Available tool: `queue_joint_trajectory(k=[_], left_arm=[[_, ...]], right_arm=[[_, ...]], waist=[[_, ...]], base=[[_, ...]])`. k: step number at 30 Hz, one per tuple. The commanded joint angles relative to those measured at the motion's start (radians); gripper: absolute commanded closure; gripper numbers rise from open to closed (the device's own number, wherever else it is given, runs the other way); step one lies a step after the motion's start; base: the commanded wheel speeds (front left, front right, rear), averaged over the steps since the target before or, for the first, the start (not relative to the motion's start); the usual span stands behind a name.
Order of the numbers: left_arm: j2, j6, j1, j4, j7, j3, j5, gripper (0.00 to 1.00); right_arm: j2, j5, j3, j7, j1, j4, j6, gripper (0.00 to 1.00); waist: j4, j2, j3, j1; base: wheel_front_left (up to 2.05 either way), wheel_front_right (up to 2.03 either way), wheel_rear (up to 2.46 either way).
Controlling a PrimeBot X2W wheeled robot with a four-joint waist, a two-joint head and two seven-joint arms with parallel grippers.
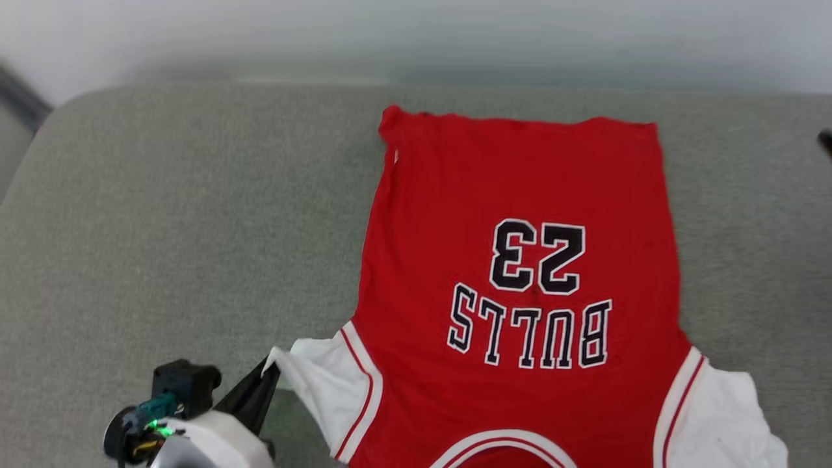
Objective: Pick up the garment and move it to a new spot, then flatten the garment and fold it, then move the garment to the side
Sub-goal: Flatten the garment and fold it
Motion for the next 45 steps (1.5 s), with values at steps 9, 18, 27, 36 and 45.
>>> queue_joint_trajectory(k=[9, 18, 27, 36, 45], left_arm=[[-0.076, 0.013, -0.116, -0.057, -0.032, 0.012, 0.079, 1.0], [-0.11, 0.027, -0.186, -0.124, -0.04, 0.005, 0.148, 1.0], [-0.126, 0.047, -0.2, -0.153, -0.042, 0.009, 0.174, 1.0], [-0.116, 0.053, -0.17, -0.142, -0.047, 0.023, 0.167, 1.0], [-0.103, 0.066, -0.11, -0.13, -0.049, 0.03, 0.14, 1.0]], right_arm=[[-0.003, 0.013, 0.101, 0.476, -0.393, 0.115, -0.001, 0.0], [0.048, -0.033, 0.12, 0.781, -0.629, 0.249, -0.001, 0.0], [0.116, -0.078, 0.197, 0.776, -0.61, 0.332, 0.0, 0.0], [0.104, -0.037, 0.224, 0.724, -0.561, 0.378, 0.001, 1.0], [0.094, 0.017, 0.233, 0.577, -0.564, 0.345, -0.001, 1.0]], waist=[[0.129, 0.0, 0.258, -0.0001], [0.201, 0.0, 0.423, -0.0001], [0.225, 0.0, 0.506, -0.0001], [0.206, 0.0, 0.469, -0.0001], [0.156, 0.0, 0.302, -0.0001]], base=[[0.0, 0.0, 0.0], [0.0, 0.0, 0.0], [0.0, 0.0, 0.0], [0.0, 0.0, 0.0], [0.0, 0.0, 0.0]])
